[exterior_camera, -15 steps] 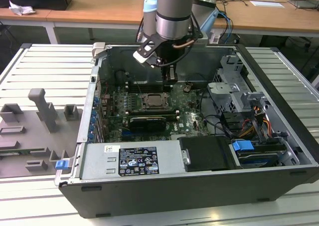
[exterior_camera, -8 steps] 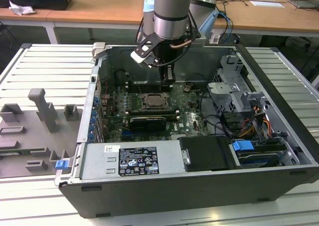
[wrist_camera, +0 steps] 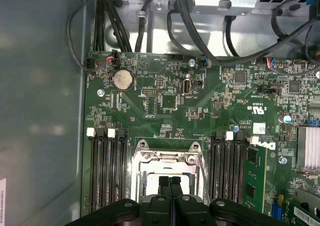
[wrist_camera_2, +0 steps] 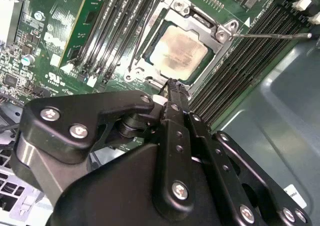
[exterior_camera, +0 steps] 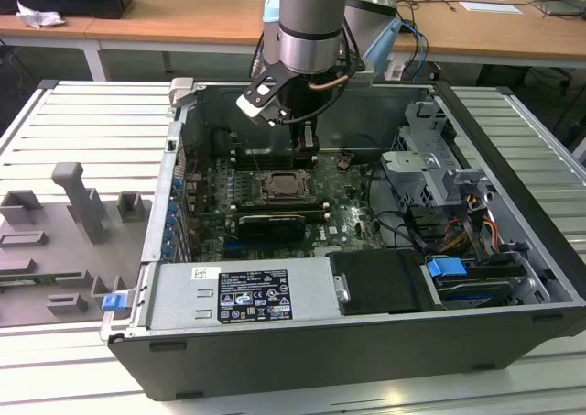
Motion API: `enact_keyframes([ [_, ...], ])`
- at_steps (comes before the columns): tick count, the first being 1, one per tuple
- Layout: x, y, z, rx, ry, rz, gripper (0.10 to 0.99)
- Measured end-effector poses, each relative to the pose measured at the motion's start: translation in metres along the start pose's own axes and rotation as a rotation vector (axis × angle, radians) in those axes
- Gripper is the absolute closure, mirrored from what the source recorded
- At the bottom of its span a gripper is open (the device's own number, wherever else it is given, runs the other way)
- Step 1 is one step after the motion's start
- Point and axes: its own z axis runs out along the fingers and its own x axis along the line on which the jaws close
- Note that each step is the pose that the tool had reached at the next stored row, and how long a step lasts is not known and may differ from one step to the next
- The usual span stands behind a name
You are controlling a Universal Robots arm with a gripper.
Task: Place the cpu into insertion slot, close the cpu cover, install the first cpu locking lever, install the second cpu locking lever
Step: 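Close the cpu cover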
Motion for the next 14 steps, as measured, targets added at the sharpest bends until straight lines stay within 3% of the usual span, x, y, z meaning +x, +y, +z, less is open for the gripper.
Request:
enact_keyframes([
  [2,-0.0016,-0.0054,0.0017,0.0,0.0003,-0.001,0.98],
  [14,-0.0032,-0.0192,0.0136,0.001,0.0041,-0.051,0.98],
])
